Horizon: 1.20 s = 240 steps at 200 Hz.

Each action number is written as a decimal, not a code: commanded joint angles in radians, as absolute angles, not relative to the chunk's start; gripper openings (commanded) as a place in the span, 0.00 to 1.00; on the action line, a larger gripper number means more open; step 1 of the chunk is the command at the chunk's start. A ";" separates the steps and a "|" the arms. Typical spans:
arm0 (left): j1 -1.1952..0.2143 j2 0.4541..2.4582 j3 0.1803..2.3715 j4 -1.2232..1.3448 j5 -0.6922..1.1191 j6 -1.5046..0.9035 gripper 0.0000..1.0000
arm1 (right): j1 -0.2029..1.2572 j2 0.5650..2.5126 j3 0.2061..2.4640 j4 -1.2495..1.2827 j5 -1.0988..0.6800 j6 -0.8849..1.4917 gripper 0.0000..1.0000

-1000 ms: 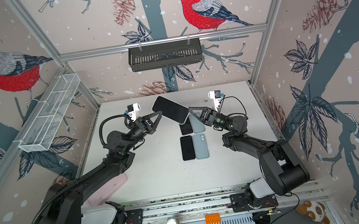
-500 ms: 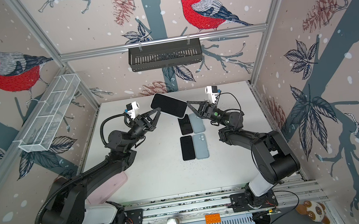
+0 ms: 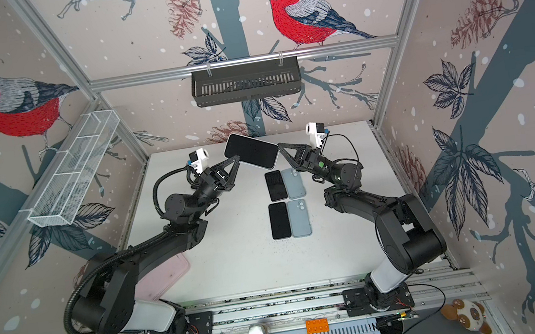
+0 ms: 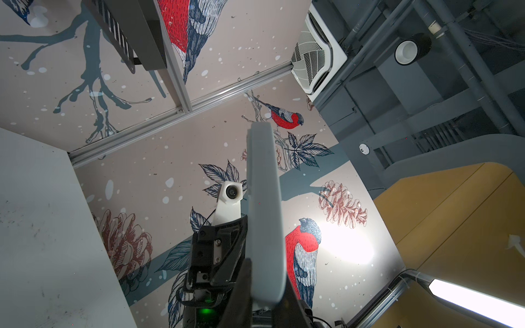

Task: Take the phone out of the phone case
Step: Remove the phone case from the phone.

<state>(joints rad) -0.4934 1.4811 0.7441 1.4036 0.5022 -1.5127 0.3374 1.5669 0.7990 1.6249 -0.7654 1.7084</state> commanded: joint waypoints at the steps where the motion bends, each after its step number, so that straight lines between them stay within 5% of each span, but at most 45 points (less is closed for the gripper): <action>1: -0.508 1.501 0.788 1.580 0.531 -1.564 0.00 | 0.339 1.570 0.810 1.867 -0.725 1.752 0.01; 240: -0.546 1.682 0.968 1.719 0.488 -1.624 0.00 | 0.324 1.613 0.818 1.867 -0.586 1.905 0.04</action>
